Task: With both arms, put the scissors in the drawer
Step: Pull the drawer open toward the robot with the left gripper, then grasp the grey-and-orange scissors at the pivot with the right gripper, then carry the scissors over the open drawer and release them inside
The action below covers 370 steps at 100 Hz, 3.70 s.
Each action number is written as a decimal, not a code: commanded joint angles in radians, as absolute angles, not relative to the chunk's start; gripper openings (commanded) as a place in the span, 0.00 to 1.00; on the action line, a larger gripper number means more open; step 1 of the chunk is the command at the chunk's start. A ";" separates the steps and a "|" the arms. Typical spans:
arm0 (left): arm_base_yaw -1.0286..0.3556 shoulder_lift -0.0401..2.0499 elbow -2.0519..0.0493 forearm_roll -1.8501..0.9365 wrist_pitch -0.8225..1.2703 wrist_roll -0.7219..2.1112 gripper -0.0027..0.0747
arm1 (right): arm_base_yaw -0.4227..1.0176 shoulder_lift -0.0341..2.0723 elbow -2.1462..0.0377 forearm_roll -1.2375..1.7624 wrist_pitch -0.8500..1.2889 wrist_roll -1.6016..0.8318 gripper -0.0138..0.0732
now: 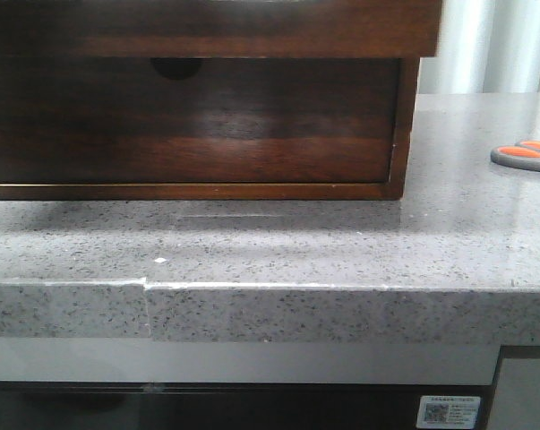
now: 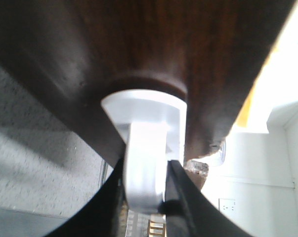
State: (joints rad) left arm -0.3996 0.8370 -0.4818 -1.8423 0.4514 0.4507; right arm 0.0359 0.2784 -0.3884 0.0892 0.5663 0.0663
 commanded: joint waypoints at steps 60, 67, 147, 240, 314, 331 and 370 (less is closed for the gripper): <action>-0.451 0.626 -0.486 -1.756 0.352 0.715 0.79 | 0.031 0.297 -0.420 0.078 0.489 0.060 0.71; -0.451 0.561 -0.486 -1.653 0.317 0.715 0.71 | 0.031 0.297 -0.430 0.078 0.499 0.060 0.71; -0.451 0.316 -0.486 -0.941 0.419 0.715 0.01 | 0.031 0.997 -0.904 -0.044 0.746 0.058 0.71; -0.451 0.316 -0.486 -1.007 0.412 0.715 0.01 | -0.057 1.581 -1.091 -0.031 0.642 0.048 0.57; -0.451 0.316 -0.486 -1.007 0.414 0.715 0.01 | 0.115 1.163 -1.265 0.034 0.528 -0.075 0.07; -0.451 0.316 -0.486 -1.007 0.414 0.715 0.01 | 0.302 1.137 -1.473 0.028 0.525 -0.178 0.07; -0.451 0.316 -0.486 -1.007 0.416 0.715 0.01 | 0.727 1.289 -1.613 0.019 0.535 -0.648 0.07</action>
